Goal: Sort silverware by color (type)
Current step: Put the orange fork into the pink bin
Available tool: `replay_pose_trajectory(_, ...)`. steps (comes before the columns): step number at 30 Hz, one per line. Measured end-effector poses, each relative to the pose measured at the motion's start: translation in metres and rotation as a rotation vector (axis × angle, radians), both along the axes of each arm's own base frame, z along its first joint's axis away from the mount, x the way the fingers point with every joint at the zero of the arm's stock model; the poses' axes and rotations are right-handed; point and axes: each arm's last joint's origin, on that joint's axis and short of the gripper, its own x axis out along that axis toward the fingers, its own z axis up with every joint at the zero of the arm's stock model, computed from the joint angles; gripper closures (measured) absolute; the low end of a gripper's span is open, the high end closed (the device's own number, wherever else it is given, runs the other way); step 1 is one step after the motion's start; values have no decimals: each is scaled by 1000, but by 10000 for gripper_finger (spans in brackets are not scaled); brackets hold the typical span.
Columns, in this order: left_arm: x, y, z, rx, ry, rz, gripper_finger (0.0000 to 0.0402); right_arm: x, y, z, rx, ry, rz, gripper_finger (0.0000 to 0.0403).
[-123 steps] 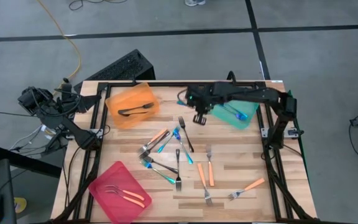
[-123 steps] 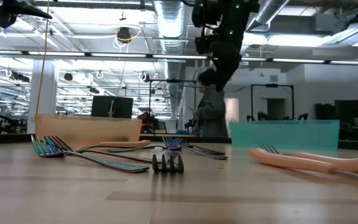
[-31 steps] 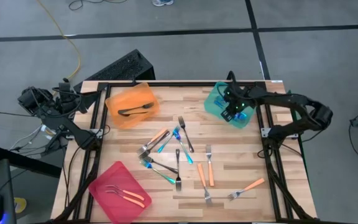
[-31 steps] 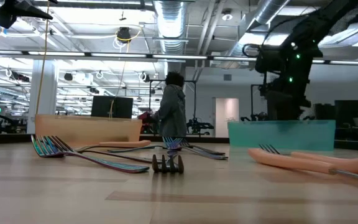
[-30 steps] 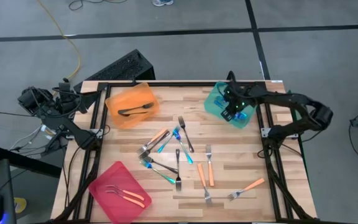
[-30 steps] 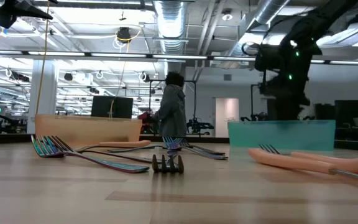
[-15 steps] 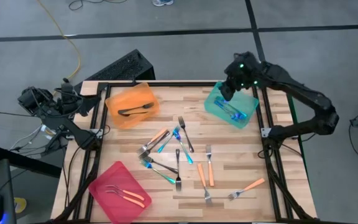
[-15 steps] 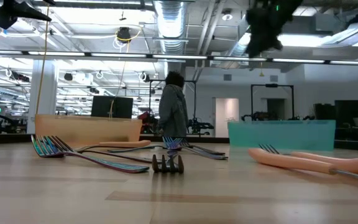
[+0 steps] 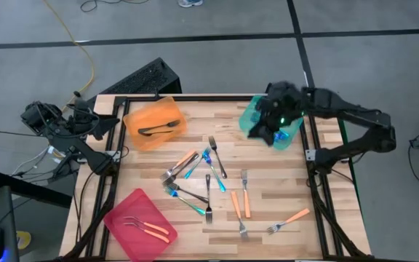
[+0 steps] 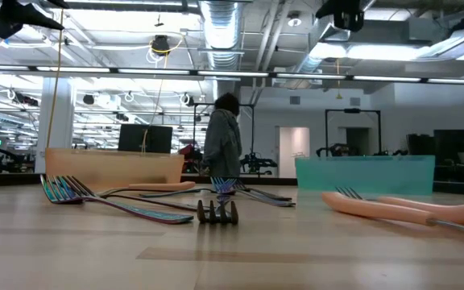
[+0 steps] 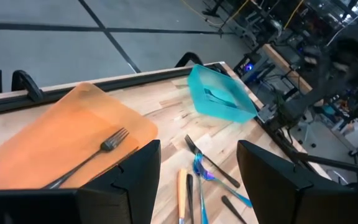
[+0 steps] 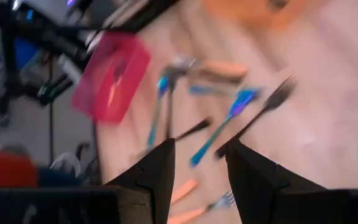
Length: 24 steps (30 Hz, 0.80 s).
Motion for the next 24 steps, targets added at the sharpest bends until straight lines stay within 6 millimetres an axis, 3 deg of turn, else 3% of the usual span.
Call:
replay_pose_trajectory(10,0,0,0,22,10,-8,205,10,93,-11,114,82,38,239)
replay_pose_trajectory(17,0,0,0,29,15,-11,205,-6,148,-17,146,90,-73,240)
replay_pose_trajectory(24,0,0,0,14,6,-5,205,-28,189,-43,237,177,-163,240)
